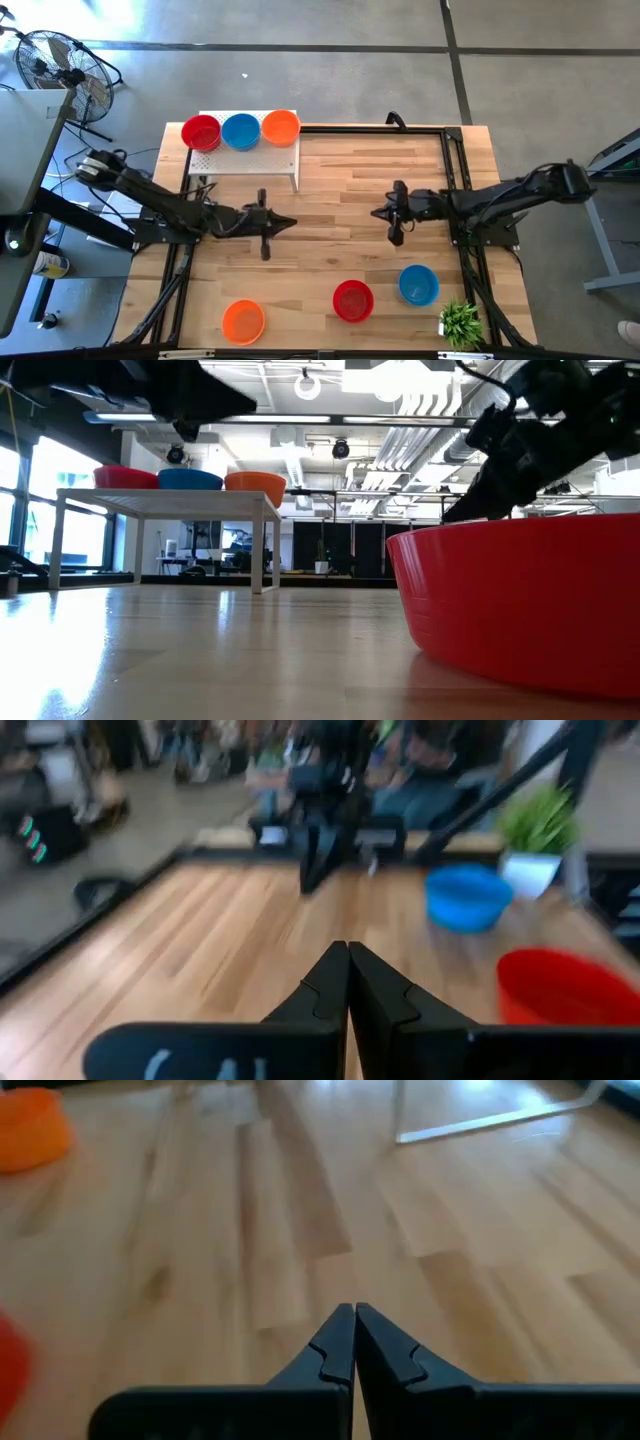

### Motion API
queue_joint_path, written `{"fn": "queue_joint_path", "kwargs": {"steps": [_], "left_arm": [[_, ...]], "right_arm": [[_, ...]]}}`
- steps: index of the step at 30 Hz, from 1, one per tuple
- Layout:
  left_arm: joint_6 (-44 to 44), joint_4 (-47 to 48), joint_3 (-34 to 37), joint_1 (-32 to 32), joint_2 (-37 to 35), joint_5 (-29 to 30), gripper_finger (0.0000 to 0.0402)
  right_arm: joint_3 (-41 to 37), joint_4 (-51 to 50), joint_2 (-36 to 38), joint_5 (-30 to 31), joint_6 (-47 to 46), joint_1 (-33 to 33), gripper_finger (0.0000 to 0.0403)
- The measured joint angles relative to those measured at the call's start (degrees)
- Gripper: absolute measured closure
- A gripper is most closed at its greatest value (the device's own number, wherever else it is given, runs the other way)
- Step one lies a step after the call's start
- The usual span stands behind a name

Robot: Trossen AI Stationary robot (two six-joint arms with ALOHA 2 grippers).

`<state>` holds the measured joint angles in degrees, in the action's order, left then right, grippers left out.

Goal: Pick & Place Mini bowls
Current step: Stack the red bowl on the red bowls on the shelf

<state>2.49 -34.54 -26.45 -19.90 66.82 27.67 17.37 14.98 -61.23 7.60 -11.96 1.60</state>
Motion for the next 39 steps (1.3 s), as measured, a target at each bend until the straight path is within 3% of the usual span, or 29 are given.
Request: {"fn": "queue_joint_path", "kwargs": {"steps": [5,9,13,18,26,31,39], "left_arm": [[-6.77,-10.06,2.27,-0.03,1.78,-5.01,0.0401],[-9.09,-13.75,2.34,-0.01,4.76,-5.11,0.0401],[-9.21,-15.82,2.36,-0.01,8.17,-6.18,0.0401],[-7.78,-16.65,2.36,-0.01,10.16,-6.16,0.0401],[-6.5,-16.95,2.36,-0.01,11.35,-6.2,0.0401],[-6.06,-16.82,2.36,-0.01,11.35,-6.2,0.0401],[-5.04,-16.29,2.36,-0.01,11.35,-6.27,0.0401]], "right_arm": [[6.95,-14.01,0.0,2.2,-5.83,5.05,0.0403],[14.71,-29.13,0.0,3.41,-14.9,8.99,0.0402],[21.63,-36.38,-2.35,2.9,-23.44,13.93,0.0387],[27.16,-37.16,-10.1,0.71,-30.77,19.5,0.0333],[35.47,-36.68,-24.77,-10.59,-35.37,24.58,0.0261],[39.87,-36.54,-30.43,-11.54,-36.17,26.03,0.0255],[41.79,-37.64,-34.85,-7.02,-35.63,25.74,0.0287]]}}
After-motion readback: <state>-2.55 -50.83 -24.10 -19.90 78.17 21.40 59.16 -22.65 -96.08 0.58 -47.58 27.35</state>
